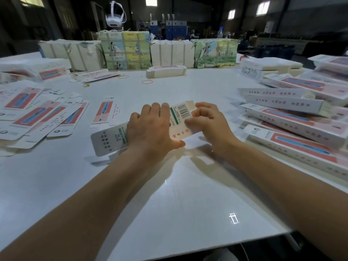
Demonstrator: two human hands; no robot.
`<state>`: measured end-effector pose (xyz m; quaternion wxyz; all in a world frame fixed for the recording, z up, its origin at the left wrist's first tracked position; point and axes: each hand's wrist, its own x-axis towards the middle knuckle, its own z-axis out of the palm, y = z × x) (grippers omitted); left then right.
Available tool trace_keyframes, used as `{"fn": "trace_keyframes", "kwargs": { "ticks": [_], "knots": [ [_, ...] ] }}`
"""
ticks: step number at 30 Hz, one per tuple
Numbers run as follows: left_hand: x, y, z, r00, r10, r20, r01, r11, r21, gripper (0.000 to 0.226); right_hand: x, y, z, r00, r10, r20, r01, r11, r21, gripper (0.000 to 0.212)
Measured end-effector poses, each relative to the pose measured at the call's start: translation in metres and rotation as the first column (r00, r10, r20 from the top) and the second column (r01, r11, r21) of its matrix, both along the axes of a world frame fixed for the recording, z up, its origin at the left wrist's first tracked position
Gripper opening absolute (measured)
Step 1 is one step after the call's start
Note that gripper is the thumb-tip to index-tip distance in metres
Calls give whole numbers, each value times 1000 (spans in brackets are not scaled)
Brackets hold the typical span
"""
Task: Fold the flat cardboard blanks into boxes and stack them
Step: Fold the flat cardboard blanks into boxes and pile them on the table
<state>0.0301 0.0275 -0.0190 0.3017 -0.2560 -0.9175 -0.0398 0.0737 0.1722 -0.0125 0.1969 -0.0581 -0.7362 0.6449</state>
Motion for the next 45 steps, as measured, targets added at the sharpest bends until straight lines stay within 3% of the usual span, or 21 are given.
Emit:
{"fn": "trace_keyframes", "kwargs": {
  "ticks": [2,3,4,7,10,12,15,18,21,23,25,31,35,40,45],
  "knots": [
    [-2,-5,3,997,-43,56,39,998,55,90,0,9,1,985,173,11,-169,976,-139,23],
    [-3,-8,4,995,-62,76,55,995,85,89,1,13,0,974,226,24,-221,966,-130,15],
    [-4,-11,5,993,-79,84,69,992,107,87,2,16,-1,966,252,51,-248,966,-74,10],
    [-4,-17,5,989,-123,79,113,986,123,76,3,19,-2,964,228,139,-249,956,157,27],
    [-5,-20,6,985,-139,104,125,983,134,59,5,19,0,964,216,158,-243,952,185,33],
    [-5,-20,6,985,-125,115,113,988,101,61,5,19,0,965,221,138,-245,949,197,28],
    [-8,-19,4,993,-78,93,74,996,52,65,3,18,-2,997,76,23,-80,962,263,8],
    [-12,-23,4,997,23,74,-24,1000,12,65,3,15,-4,947,-218,-234,292,888,355,19],
    [-13,-23,1,996,87,35,-86,996,-5,66,6,3,-6,962,-177,-206,249,880,406,19],
    [-13,-18,-1,995,95,3,-95,995,-14,65,8,-8,-7,987,-90,-129,129,934,334,14],
    [-11,-12,-3,996,84,-41,-86,995,-45,60,9,-14,-7,992,-55,-114,79,973,217,22],
    [-4,-2,-6,989,56,-137,-76,986,-146,35,8,-16,-3,990,-111,-90,102,990,-100,13],
    [-2,0,-9,984,62,-169,-86,987,-134,41,9,-16,-3,989,-112,-101,99,986,-132,17],
    [-6,2,-8,990,119,-71,-117,992,37,58,9,-16,-8,992,-92,-81,84,991,-104,17],
    [-6,1,-7,988,90,-124,-84,995,58,57,6,-16,-10,997,-64,-45,53,976,-211,20]
  ]
}}
